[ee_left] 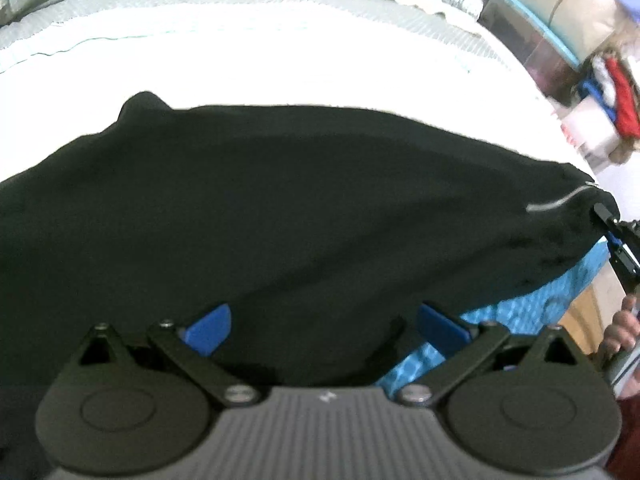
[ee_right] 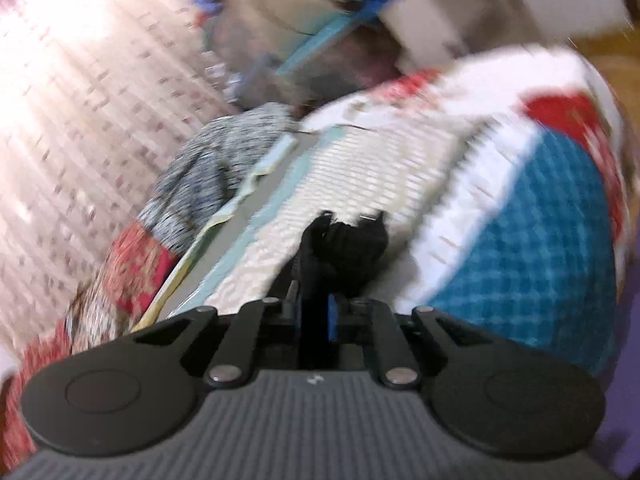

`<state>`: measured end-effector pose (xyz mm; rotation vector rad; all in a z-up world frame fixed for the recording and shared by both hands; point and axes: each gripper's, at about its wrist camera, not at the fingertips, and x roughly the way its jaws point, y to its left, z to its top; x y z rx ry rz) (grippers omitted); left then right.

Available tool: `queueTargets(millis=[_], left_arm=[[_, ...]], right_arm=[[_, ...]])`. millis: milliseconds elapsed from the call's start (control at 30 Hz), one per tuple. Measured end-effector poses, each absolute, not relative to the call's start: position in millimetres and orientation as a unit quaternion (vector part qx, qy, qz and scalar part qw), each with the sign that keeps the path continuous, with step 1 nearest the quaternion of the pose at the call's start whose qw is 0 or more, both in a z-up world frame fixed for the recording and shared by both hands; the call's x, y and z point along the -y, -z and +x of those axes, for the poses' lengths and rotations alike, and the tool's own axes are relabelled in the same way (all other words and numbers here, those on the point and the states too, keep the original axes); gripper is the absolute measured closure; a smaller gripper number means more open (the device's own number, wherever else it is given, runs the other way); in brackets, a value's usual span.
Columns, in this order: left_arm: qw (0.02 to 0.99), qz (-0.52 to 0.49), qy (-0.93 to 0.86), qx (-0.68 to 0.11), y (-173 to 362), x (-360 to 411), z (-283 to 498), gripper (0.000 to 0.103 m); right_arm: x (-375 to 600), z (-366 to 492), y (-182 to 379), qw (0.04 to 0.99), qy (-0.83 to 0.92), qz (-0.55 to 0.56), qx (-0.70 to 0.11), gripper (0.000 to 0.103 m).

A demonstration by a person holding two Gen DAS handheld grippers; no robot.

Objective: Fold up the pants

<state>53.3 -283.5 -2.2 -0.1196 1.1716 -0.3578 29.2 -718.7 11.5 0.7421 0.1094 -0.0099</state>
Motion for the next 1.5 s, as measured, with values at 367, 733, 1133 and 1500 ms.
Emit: queueTargets(millis=[367, 733, 1133, 1500], left_arm=[[0.809, -0.139, 0.181, -0.542, -3, 278, 85, 0.000], [0.791, -0.177, 0.180, -0.557, 13, 249, 69, 0.000], [0.799, -0.159, 0.176, -0.553, 10, 251, 50, 0.001], [0.838, -0.163, 0.146, -0.500, -21, 160, -9, 0.001]], right_arm=[[518, 35, -30, 0.973, -0.184, -0.065, -0.127, 0.089], [510, 16, -19, 0.963, -0.213, -0.041, -0.160, 0.059], [491, 72, 4, 0.954, -0.182, 0.067, -0.227, 0.086], [466, 23, -20, 0.971, -0.166, 0.077, -0.152, 0.083]])
